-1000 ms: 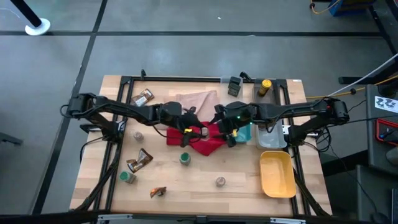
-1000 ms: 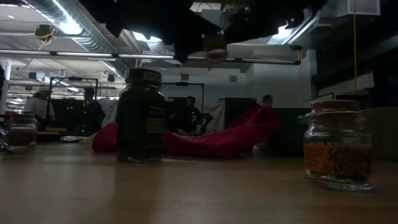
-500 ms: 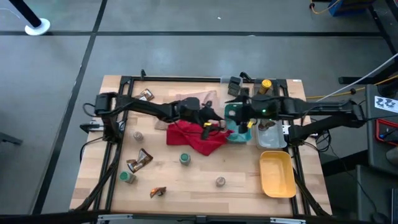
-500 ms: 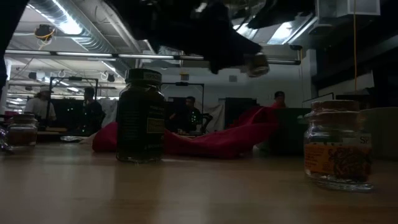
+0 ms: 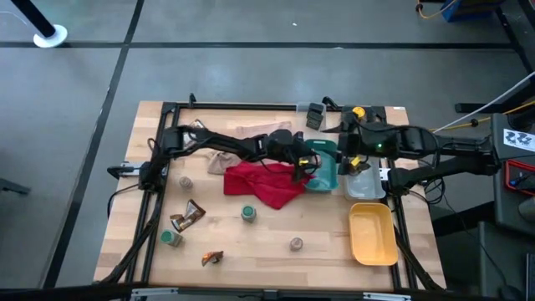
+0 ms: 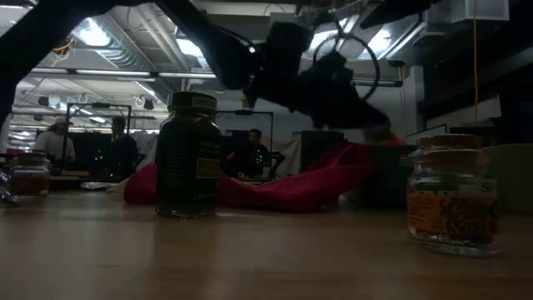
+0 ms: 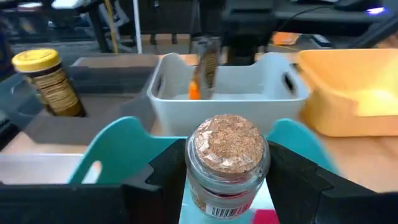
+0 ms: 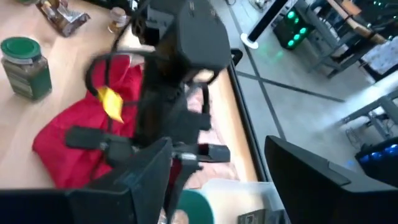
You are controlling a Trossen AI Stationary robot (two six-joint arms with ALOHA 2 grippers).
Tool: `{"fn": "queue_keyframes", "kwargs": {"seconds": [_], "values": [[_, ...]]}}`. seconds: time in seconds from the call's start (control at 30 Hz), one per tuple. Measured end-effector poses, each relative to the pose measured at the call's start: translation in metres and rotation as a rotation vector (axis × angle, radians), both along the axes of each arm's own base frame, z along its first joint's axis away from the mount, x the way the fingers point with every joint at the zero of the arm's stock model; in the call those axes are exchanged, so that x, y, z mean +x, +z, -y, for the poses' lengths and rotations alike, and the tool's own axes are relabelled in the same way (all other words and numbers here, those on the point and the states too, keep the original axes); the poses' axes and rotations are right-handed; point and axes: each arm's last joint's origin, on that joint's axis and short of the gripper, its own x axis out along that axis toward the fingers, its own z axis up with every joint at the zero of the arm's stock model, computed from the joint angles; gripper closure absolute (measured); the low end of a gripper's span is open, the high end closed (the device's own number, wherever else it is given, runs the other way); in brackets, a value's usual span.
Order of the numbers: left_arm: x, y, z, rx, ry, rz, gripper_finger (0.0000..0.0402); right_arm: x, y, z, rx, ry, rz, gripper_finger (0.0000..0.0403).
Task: Sort spices by type
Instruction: Put the top right transparent seasoning bottle into the blue bin
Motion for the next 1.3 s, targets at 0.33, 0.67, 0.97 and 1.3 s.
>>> {"fn": "queue_keyframes", "kwargs": {"seconds": [0.33,0.67,0.97,1.3], "values": [[0.002,-0.025,-0.014,0.021,0.05,-0.08,0.0229,0.0,-0.011,-0.001,0.041,0.014,-0.102,0.0146],[0.002,-0.026,-0.01,0.078,0.021,-0.095,0.0229,0.003,-0.014,-0.001,0.043,0.015,-0.124,0.0146],[0.002,-0.026,-0.01,0.049,0.031,-0.093,0.021,0.003,-0.014,-0.001,0.043,0.015,-0.123,0.0146],[0.003,-0.026,-0.004,0.096,0.003,-0.094,0.0206,0.001,-0.028,-0.001,0.183,-0.086,-0.202,0.0146]]}}
